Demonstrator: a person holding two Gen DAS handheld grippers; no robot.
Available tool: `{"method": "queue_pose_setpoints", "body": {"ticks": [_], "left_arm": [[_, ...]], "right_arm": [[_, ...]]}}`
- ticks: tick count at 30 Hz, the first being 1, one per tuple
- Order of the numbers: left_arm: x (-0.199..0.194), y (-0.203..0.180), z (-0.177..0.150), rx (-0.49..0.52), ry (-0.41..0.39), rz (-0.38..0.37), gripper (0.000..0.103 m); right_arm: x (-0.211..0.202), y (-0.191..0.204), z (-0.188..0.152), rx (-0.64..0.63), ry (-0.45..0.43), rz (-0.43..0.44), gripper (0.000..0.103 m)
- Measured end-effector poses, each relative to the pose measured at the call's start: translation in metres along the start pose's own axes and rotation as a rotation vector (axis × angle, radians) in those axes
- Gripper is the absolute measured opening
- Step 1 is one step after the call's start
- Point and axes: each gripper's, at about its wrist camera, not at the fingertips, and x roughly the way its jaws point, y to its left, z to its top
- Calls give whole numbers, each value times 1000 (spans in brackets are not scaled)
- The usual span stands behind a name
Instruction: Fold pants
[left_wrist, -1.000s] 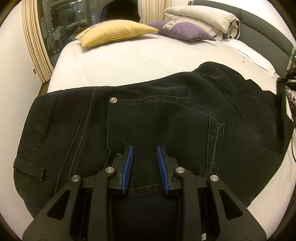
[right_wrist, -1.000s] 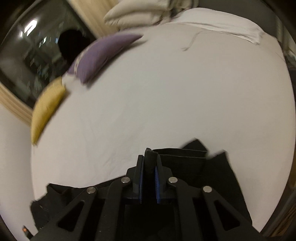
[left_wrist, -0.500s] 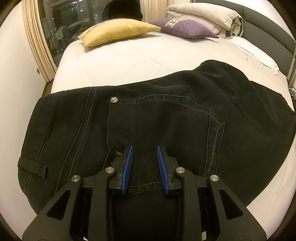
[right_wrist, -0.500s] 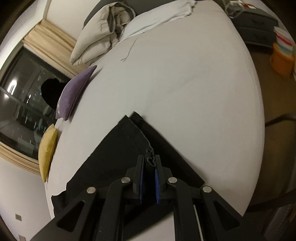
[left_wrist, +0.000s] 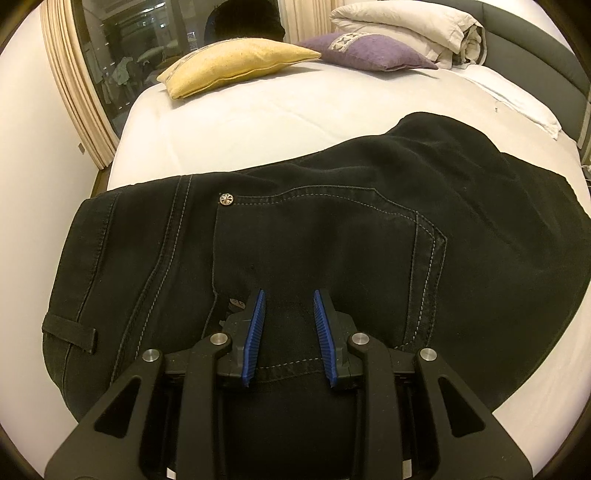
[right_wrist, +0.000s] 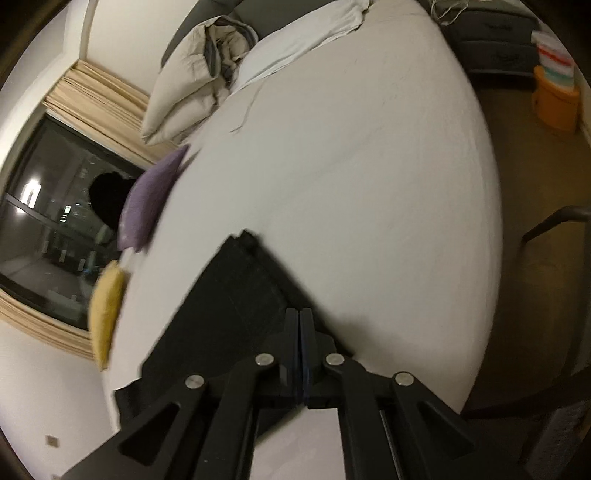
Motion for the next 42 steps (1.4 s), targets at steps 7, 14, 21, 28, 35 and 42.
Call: {"method": "queue_pose_setpoints", "body": {"ticks": [7,14,21,28,35,42], "left_arm": [[0,-2,-1,-4,-4,1,26],[0,-1,-2,-11,-9,-5,26],[-1,2,-4,-14,-15,-9,26],[-1,2,-4,-15,-14,-10,26],[-1,2,-4,-16,-16,-10,26],[-2,3,-3,-13,-16,-10,26]], "right_arm": [[15,3,-5,100,85,63,6],[34,-7,-11,173,144,28,8],[13,0,-8,180,121,-24,45],[14,1,-9,189,137,-18,48],[32,-4,-6,202,165,-11,48],[40,-3,-3,134,157,-17,14]]}}
